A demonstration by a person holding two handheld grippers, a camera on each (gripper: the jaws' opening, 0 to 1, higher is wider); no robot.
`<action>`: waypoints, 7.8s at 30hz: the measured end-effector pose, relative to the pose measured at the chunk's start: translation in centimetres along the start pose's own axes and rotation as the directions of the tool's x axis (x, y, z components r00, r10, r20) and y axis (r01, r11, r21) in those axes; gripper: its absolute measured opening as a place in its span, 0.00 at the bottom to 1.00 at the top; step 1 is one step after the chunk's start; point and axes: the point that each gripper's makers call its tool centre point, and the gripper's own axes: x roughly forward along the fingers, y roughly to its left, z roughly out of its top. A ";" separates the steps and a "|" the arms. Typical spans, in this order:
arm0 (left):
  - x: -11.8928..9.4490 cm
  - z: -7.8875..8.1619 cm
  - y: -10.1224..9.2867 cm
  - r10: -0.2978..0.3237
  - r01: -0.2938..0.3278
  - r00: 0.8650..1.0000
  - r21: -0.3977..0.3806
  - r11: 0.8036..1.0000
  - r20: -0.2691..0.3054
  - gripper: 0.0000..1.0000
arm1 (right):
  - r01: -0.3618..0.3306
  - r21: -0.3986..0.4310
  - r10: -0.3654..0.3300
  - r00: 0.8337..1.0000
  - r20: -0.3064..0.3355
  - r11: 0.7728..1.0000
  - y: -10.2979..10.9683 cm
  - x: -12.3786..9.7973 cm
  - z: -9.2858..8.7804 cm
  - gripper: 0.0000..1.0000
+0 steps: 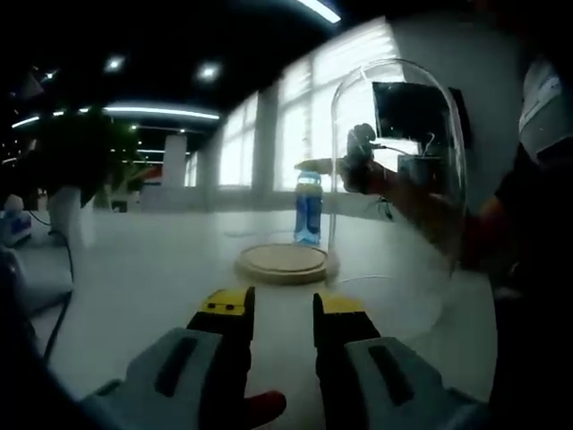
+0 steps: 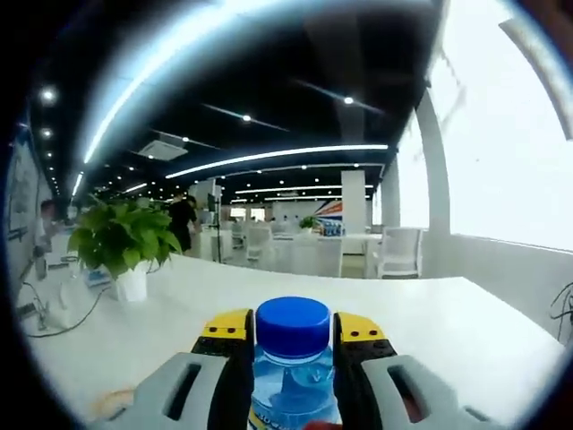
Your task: Open the cover put in the Mizone put the cover back on
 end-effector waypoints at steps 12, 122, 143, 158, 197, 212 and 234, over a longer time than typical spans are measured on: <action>0.0 -0.2 0.3 0.019 -0.019 1.000 0.009 1.000 -0.009 0.21 | 0.027 -0.017 -0.026 0.999 0.027 1.000 -0.1 0.5 0.5 0.24; 0.0 -0.5 0.2 0.025 -0.024 0.999 0.028 0.999 -0.026 0.19 | -0.616 -0.081 0.617 0.787 -0.018 0.784 19.3 -5.4 2.2 0.27; 0.0 -0.4 0.2 0.022 -0.022 1.000 0.019 1.000 -0.018 0.19 | -0.617 -0.112 0.616 0.786 -0.043 0.779 18.7 -5.8 2.0 0.28; 0.1 0.0 -0.1 0.039 -0.039 0.999 0.034 0.999 -0.014 0.18 | -0.542 -0.069 0.542 0.840 -0.017 0.837 16.9 -6.9 3.0 0.23; -0.2 1.0 -0.9 -0.005 0.006 0.999 -0.032 0.999 0.032 0.16 | -0.336 -0.067 0.338 0.941 0.026 0.940 8.6 -21.6 -3.4 0.16; -0.2 0.6 -0.6 -0.007 0.008 1.000 -0.025 1.000 0.022 0.19 | -0.302 -0.010 0.302 0.953 -0.026 0.953 8.3 -25.4 -9.5 0.15; -0.4 0.7 -0.9 -0.035 0.035 0.999 -0.014 0.999 0.035 0.21 | -0.272 0.093 0.271 0.962 0.025 0.958 6.7 -28.0 -12.8 0.17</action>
